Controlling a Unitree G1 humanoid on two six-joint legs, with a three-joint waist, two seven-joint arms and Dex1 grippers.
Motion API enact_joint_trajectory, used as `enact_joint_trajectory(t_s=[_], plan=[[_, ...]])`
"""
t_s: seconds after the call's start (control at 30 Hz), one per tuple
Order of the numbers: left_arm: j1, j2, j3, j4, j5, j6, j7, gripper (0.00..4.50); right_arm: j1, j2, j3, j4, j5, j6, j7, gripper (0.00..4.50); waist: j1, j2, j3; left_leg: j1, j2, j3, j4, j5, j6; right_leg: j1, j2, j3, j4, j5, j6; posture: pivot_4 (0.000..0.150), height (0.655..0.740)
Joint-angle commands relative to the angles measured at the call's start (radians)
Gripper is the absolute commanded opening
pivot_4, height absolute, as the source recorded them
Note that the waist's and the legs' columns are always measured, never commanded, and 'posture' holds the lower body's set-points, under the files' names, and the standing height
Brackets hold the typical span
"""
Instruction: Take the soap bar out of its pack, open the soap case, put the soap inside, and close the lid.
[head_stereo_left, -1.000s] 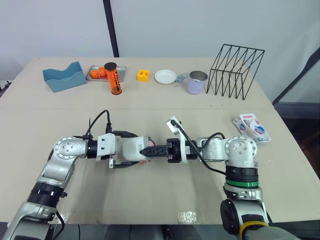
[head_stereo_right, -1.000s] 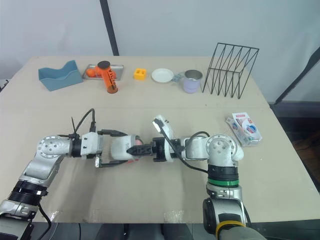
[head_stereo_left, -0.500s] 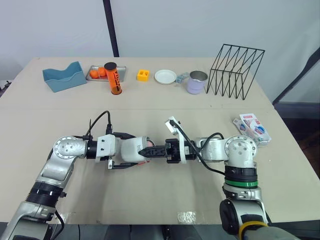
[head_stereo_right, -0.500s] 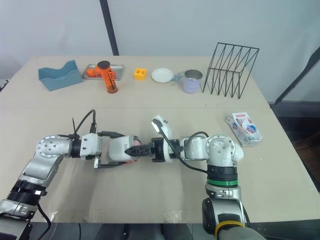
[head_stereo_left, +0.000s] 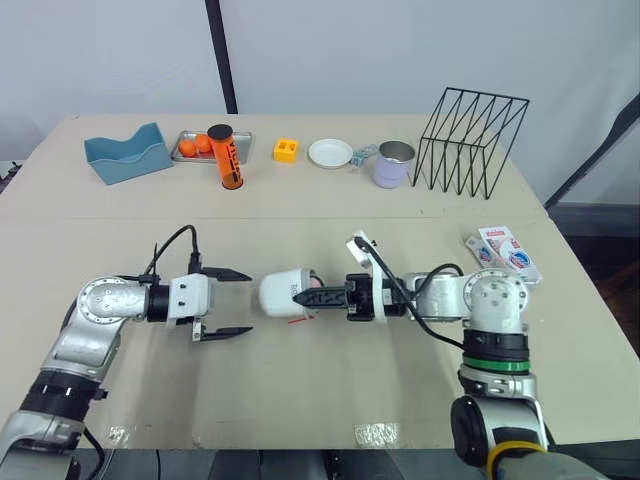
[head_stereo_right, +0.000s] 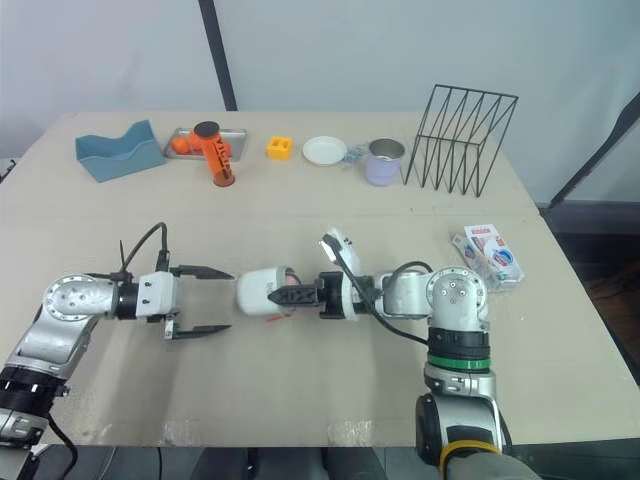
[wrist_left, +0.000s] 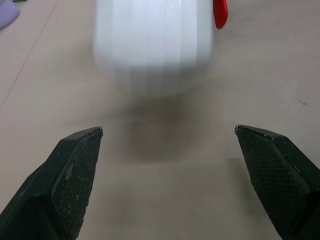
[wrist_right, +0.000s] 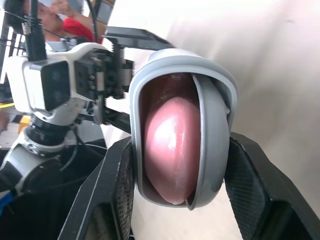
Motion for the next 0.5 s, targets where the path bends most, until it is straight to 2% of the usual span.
enact_joint_trajectory(t_s=[0.03,0.2,0.3,0.5], plan=[[0.022,0.051,0.053,-0.052,-0.068,0.088,-0.022,4.50,-0.050,-0.121,0.069,-0.054,0.025,-0.002,0.083,2.08,-0.001,0.001,0.001,0.000,0.000,0.000,0.000,0.000,0.000,0.000,0.000,0.000,0.000,0.000,0.000,0.150,0.7371],[0.019,0.074,0.068,-0.070,-0.089,0.155,-0.031,4.50,-0.150,-0.357,0.263,-0.137,-0.070,-0.033,0.263,2.08,-0.001,0.002,0.001,-0.001,0.001,0.001,0.000,0.000,0.000,-0.001,0.001,0.001,0.000,0.000,0.000,0.150,0.7371],[-0.005,0.071,0.067,-0.074,-0.087,0.173,-0.033,4.50,-0.231,-0.523,0.404,-0.221,-0.144,-0.111,0.439,2.08,0.000,0.005,0.003,-0.002,0.000,0.001,0.000,0.000,0.001,-0.003,0.001,0.001,-0.001,0.000,0.000,0.150,0.7371],[-0.050,0.058,0.058,-0.075,-0.088,0.215,-0.036,4.50,-0.329,-0.746,0.633,-0.335,-0.334,-0.328,0.779,2.08,0.002,0.006,0.003,-0.002,0.001,0.001,0.000,-0.001,0.001,-0.003,0.001,0.001,-0.002,0.000,0.000,0.150,0.7371]])
